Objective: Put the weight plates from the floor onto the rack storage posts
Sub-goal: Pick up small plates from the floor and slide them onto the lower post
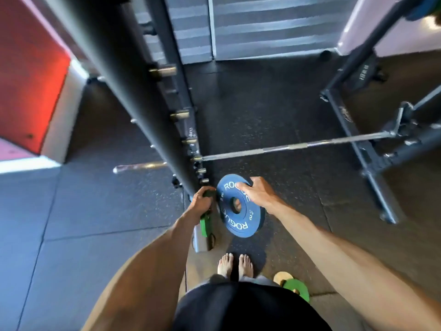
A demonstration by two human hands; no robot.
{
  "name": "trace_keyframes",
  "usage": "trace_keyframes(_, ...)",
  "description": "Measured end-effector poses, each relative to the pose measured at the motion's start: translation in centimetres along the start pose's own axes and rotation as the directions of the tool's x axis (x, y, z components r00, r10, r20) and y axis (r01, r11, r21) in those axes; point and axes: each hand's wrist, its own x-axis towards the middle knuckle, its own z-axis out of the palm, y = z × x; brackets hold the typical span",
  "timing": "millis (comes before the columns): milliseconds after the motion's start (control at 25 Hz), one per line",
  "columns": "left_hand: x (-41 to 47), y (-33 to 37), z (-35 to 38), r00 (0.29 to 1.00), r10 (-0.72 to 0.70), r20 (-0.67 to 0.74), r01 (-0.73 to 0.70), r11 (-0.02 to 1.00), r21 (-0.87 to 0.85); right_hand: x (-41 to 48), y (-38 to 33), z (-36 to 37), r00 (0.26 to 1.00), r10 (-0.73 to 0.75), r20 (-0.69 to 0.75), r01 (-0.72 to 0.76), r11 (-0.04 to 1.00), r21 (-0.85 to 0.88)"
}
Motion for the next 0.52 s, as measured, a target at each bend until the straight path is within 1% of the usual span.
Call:
trace_keyframes(80,-1.0,-1.3,-2.8,0.997,-0.025,-0.078,0.019,0.997,-0.077,0.9,-3.0,1.6,0.992,-0.091,0.089,0.087,0.995,0.047)
trace_keyframes(160,-2.1,-2.3,-5.6,0.990,-0.089,-0.109,0.060,0.967,-0.247,1.3,-6.6,3.4,0.966,-0.188,0.176,0.174,0.980,0.093)
trace_keyframes(240,-3.7,-3.6,-8.7,0.983,-0.116,-0.139,0.045,0.899,-0.435,1.6,-9.7,6.0,0.923,-0.261,0.284,0.235,0.964,0.124)
trace_keyframes(280,-4.4,-4.4,-10.2,0.987,-0.099,-0.127,0.021,0.858,-0.513,1.7,-11.3,7.4,0.896,-0.290,0.335,0.255,0.956,0.144)
trace_keyframes(360,-5.4,-5.5,-12.9,0.985,-0.102,-0.135,0.007,0.822,-0.569,1.6,-13.7,9.8,0.863,-0.320,0.392,0.275,0.947,0.169)
trace_keyframes(440,-6.1,-7.3,-16.4,0.969,-0.138,-0.207,-0.018,0.790,-0.613,1.4,-16.3,13.2,0.831,-0.325,0.452,0.274,0.946,0.175)
trace_keyframes(520,-6.4,-8.8,-20.1,0.954,-0.174,-0.243,-0.039,0.734,-0.678,1.5,-18.3,17.2,0.815,-0.315,0.487,0.263,0.949,0.174)
